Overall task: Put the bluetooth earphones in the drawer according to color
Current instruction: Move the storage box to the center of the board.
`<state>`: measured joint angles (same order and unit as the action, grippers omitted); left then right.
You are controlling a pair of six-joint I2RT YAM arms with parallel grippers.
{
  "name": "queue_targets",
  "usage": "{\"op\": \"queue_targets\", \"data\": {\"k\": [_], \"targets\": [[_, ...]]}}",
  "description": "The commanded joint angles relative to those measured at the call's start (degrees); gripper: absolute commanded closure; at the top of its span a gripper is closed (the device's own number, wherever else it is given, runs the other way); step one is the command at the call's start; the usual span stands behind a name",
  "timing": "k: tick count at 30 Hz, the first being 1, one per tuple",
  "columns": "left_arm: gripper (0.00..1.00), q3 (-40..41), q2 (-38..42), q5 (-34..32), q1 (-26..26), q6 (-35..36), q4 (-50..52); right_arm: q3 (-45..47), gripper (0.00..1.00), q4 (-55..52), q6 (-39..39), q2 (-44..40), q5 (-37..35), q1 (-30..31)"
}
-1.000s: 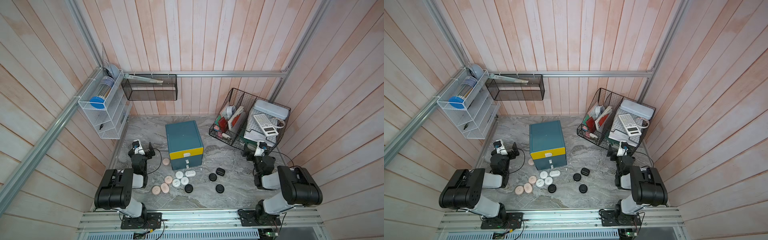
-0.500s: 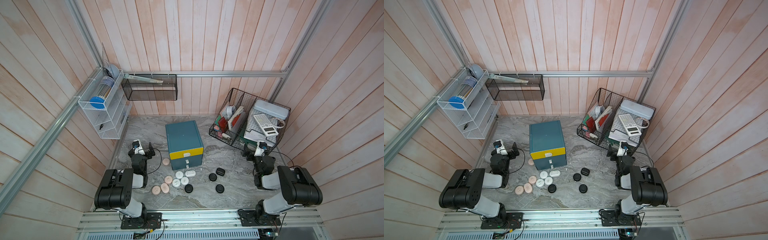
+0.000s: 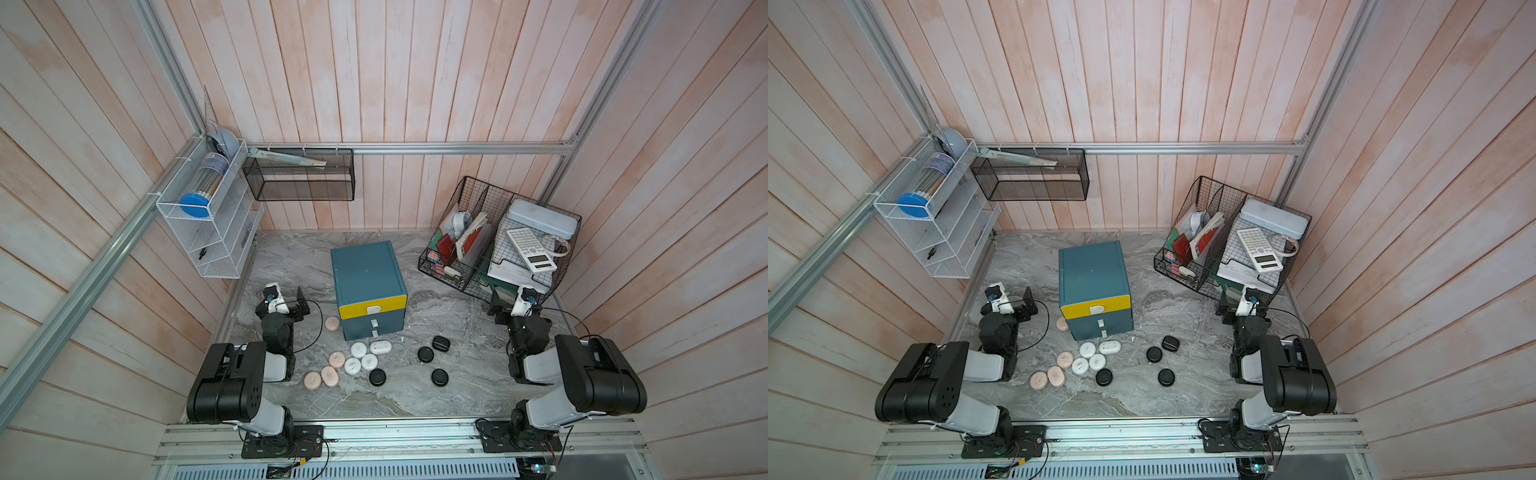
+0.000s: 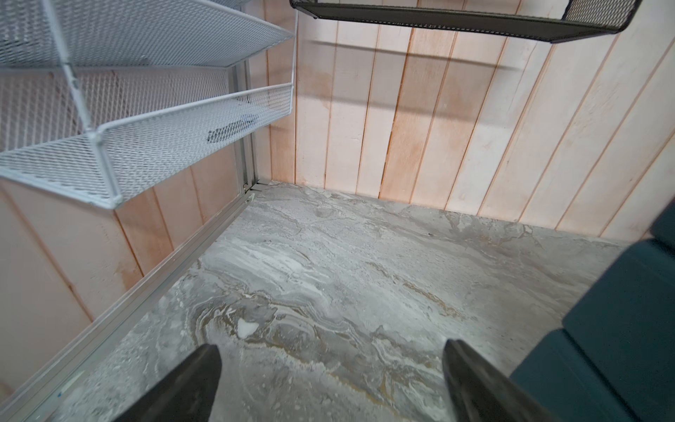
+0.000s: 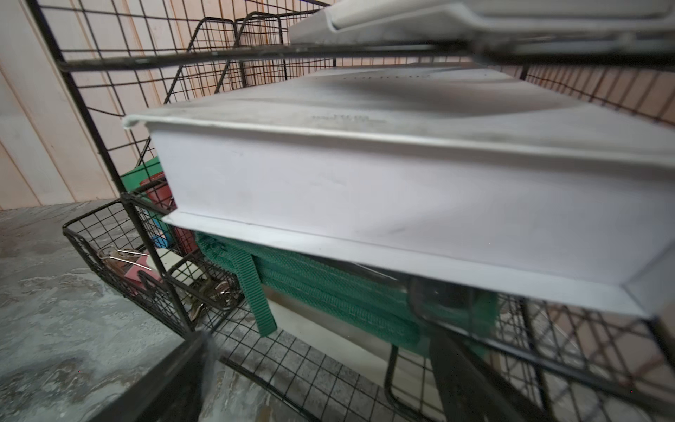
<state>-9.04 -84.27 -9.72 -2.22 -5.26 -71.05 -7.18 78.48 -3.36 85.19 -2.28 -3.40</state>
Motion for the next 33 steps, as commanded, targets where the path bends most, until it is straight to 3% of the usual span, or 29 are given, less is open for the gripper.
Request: {"op": "queue_targets", "data": {"k": [1, 4, 7, 11, 14, 17, 20, 23, 27, 30, 33], "targets": [[0.00, 4.77, 4.68, -4.74, 0.17, -1.18, -8.87, 0.86, 0.02, 0.06, 0.35, -5.44, -5.28, 2.00], [0.00, 5.82, 10.44, -4.91, 0.22, -1.03, -6.16, -0.09, 0.02, -7.40, 1.45, -10.45, -7.49, 4.60], [0.00, 5.05, 19.00, -5.22, 0.50, -2.95, 0.49, -3.99, 0.02, -21.68, 1.31, -16.22, -10.34, 6.95], [0.00, -0.17, 30.52, -4.33, 0.94, -7.55, 19.22, -7.12, 0.02, -33.12, -2.61, -22.77, -8.81, 8.43], [0.00, -3.35, 37.06, -3.48, 1.05, -14.41, 29.78, -9.15, 0.02, -41.20, -5.74, -27.95, -6.74, 10.09], [0.00, -7.84, 42.77, -2.69, 1.11, -25.54, 42.46, -12.62, 0.02, -50.67, -9.67, -33.19, -2.46, 10.52], [0.00, -11.18, 45.30, 6.09, 1.08, -29.46, 50.85, -15.40, 0.02, -57.89, -12.56, -38.42, 2.44, 10.45], [0.00, -13.50, 45.56, 10.36, 0.95, -33.12, 57.14, -15.45, 0.02, -63.48, -19.38, -43.58, 1.50, 9.26], [0.00, -12.42, 43.29, 21.68, 0.77, -37.69, 51.03, -14.50, 0.02, -65.04, -24.94, -49.22, 8.35, 5.23], [0.00, -9.72, 39.04, 22.17, 0.14, -50.92, 47.62, -15.77, 0.02, -64.82, -25.83, -48.60, 16.43, 4.55], [0.00, -8.95, 30.33, 30.64, -0.68, -56.44, 37.68, -16.85, 0.05, -63.34, -25.66, -45.47, 25.82, 4.63]]}}
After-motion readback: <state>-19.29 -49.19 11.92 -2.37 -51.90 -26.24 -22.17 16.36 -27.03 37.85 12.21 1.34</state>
